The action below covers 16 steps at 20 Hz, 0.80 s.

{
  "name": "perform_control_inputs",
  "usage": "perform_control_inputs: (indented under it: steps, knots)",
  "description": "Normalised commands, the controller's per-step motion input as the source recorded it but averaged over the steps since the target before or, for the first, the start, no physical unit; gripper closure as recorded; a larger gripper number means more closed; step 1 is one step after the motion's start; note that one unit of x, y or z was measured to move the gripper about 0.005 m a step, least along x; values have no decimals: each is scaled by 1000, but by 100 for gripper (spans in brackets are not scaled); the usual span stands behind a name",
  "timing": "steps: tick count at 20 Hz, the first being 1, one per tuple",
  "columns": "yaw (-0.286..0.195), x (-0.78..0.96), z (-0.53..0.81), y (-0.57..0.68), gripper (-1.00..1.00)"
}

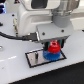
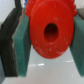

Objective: Insert the blue gear onto the right peg, followed by the red gear

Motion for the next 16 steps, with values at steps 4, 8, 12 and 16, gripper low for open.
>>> perform_control_inputs:
  steps: [4, 8, 12, 16]
  knots:
    - [0, 156, 284, 123, 100]
    - [0, 87, 164, -12, 100]
    - [0, 87, -45, -129, 100]
    - [0, 79, -111, -164, 100]
